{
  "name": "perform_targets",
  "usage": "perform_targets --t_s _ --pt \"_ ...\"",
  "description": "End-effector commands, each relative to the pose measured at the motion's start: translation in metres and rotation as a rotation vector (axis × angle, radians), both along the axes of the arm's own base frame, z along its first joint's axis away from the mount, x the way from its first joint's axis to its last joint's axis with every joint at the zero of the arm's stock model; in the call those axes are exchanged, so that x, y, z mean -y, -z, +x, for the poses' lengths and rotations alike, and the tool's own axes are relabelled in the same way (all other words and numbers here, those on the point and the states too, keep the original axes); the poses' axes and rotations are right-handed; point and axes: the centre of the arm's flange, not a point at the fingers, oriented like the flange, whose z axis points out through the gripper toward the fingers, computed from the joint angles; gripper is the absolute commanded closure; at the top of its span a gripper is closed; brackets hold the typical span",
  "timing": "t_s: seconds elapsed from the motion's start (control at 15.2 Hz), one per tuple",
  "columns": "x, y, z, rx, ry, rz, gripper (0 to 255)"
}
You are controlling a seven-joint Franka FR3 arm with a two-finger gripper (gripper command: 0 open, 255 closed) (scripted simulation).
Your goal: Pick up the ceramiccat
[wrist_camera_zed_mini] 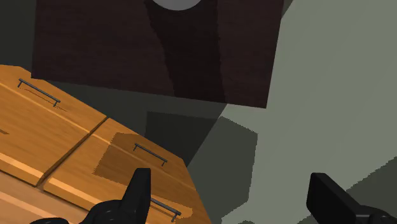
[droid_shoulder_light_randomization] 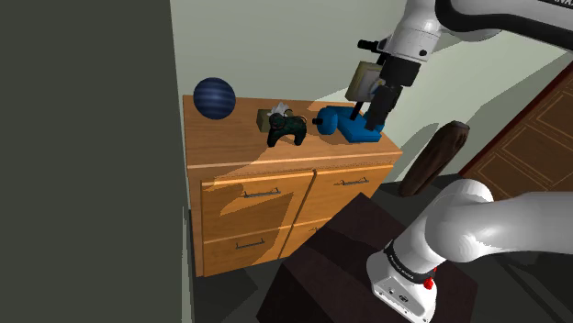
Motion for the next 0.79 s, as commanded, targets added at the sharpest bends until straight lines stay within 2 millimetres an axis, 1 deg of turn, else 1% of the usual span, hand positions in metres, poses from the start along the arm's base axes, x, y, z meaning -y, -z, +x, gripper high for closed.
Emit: perform_targets --t_s 0.0,0.33,0.73 --pt "0.000 0.000 0.000 0.000 0.000 0.000 0" --pt "0.034 0.038 0.030 0.030 -0.122 -0.038 0" --pt "0.071 0.080 0.073 0.066 -0.269 -0.084 0"
